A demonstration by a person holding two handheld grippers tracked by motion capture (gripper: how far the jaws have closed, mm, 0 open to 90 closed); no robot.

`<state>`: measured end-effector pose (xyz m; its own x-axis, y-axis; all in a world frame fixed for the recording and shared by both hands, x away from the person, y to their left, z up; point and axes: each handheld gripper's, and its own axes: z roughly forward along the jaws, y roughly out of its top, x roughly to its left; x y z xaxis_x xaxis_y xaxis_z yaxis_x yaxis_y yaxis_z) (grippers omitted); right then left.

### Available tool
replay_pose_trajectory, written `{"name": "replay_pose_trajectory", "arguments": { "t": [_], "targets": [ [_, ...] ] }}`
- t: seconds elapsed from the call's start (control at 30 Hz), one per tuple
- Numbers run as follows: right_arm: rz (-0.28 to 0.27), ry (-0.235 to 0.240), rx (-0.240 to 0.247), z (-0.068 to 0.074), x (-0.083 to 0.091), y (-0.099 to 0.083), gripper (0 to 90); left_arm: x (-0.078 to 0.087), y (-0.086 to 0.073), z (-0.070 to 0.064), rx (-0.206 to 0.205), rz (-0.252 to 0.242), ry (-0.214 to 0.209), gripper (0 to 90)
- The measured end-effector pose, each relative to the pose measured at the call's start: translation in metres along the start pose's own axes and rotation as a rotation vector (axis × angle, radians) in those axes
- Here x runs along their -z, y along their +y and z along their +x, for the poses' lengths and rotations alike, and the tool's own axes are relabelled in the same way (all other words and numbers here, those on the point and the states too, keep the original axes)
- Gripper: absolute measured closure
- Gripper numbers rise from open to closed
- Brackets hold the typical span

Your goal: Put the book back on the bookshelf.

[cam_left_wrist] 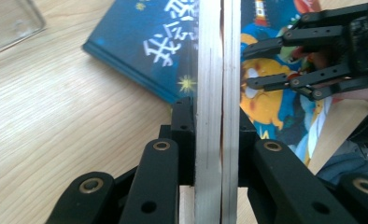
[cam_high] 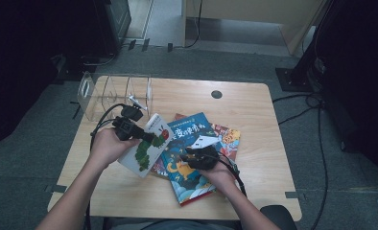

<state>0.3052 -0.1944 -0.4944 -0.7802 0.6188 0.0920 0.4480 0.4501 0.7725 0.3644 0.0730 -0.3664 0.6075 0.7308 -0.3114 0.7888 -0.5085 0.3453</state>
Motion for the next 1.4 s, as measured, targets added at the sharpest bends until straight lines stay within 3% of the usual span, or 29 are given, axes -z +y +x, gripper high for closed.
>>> {"name": "replay_pose_trajectory", "arguments": {
  "t": [0.17, 0.23, 0.37, 0.73, 1.0, 1.17, 1.3, 1.33, 1.4],
  "targets": [
    [0.002, -0.009, 0.016, 0.0, -0.002, 0.001, 54.5, 0.006, -0.002, 0.006, 0.028, -0.009, 0.016, 78.7],
    [0.008, -0.006, 0.038, 0.002, -0.003, 0.001, 50.8, 0.009, -0.003, 0.012, 0.061, -0.004, 0.042, 78.7],
    [0.015, -0.024, 0.071, 0.006, -0.004, 0.001, 48.9, 0.014, -0.004, 0.017, 0.079, 0.012, 0.077, 78.7],
    [0.015, -0.019, 0.072, 0.006, -0.004, 0.001, 47.5, 0.03, -0.01, 0.039, 0.18, -0.009, 0.109, 78.7],
    [0.017, -0.016, 0.07, 0.006, -0.004, 0.001, 47.5, 0.026, -0.006, 0.052, 0.24, -0.012, 0.111, 78.6],
    [0.017, -0.016, 0.07, 0.006, -0.004, 0.001, 47.4, 0.017, 0.004, 0.058, 0.287, -0.026, 0.078, 78.7],
    [0.017, -0.016, 0.07, 0.006, -0.004, 0.001, 47.4, 0.011, 0.009, 0.063, 0.299, 0.002, 0.116, 78.6],
    [0.017, -0.016, 0.07, 0.006, -0.004, 0.001, 47.4, 0.009, 0.011, 0.064, 0.304, 0.002, 0.143, 78.6],
    [0.016, -0.015, 0.071, 0.006, -0.004, 0.001, 47.4, 0.007, 0.012, 0.064, 0.309, 0.005, 0.145, 78.6]
  ]
}}
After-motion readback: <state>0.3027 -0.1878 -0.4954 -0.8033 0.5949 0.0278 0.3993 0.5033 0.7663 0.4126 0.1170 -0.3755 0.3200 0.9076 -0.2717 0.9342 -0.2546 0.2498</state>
